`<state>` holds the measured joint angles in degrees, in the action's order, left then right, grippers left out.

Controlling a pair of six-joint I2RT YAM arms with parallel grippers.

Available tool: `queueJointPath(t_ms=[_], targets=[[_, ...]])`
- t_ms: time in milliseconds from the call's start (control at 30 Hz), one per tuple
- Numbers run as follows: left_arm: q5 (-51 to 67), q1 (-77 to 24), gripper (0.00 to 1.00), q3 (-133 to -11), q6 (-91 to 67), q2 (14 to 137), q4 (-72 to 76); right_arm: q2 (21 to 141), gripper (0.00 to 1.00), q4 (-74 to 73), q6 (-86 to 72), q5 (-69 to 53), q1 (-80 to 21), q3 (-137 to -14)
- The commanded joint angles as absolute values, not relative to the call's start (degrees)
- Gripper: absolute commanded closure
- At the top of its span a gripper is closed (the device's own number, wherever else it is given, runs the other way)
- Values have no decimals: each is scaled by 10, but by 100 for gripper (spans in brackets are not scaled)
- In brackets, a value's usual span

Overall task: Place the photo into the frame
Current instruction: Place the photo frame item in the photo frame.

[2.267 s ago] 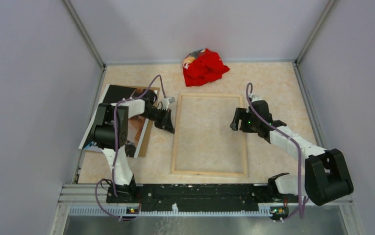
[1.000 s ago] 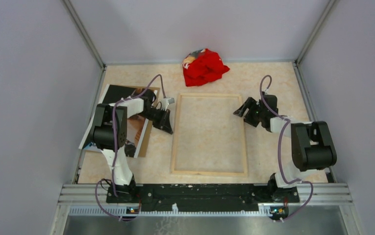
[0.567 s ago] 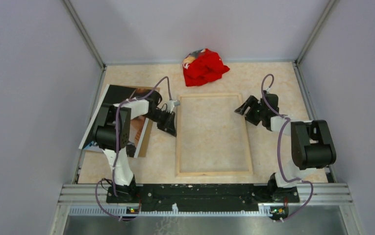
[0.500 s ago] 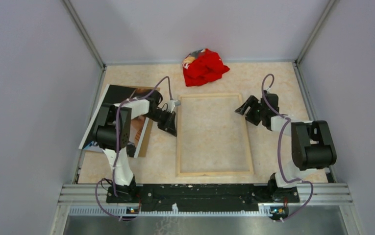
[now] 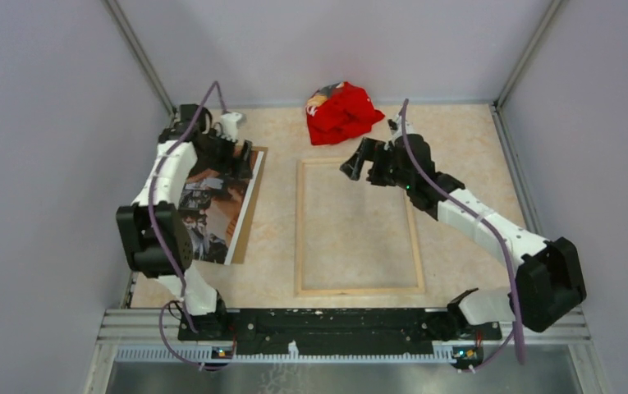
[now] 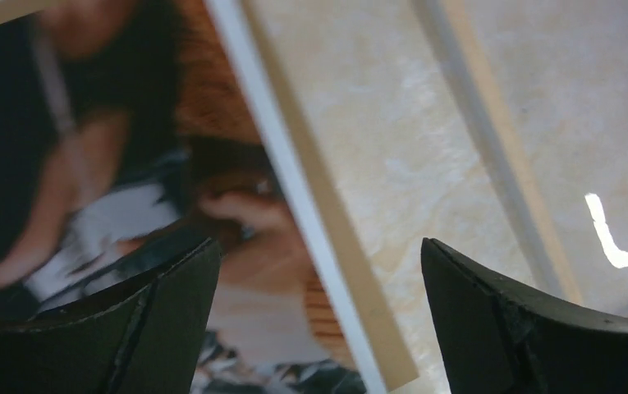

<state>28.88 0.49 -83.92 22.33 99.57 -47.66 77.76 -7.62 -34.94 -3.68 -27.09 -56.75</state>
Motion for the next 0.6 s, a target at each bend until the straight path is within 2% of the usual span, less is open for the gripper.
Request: queueJointPath(t_ms=[0,100,167,233,367,500,567], targets=[[169,76,1,-817,262,895,-495,724,1,-15,-453,-33,-305,-559],[141,131,1,-769,286,883,-462,730,1,138,-507,-148,-289,-492],[129,175,1,-760,287,891,-439,769,1,78,-482,-130,-326,-539],[88,201,4,-751,281,899,-392,812,1,-56,-422,-58,-388,-629],[-46,213,16,-707,290,902,-236,835,2,-79,-398,27,-471,-656],[-101,220,36,-707,285,937,-170,844,2,-91,-400,64,-511,-657],[-143,222,39,-716,288,962,-135,846,4,-99,-399,78,-528,-658]])
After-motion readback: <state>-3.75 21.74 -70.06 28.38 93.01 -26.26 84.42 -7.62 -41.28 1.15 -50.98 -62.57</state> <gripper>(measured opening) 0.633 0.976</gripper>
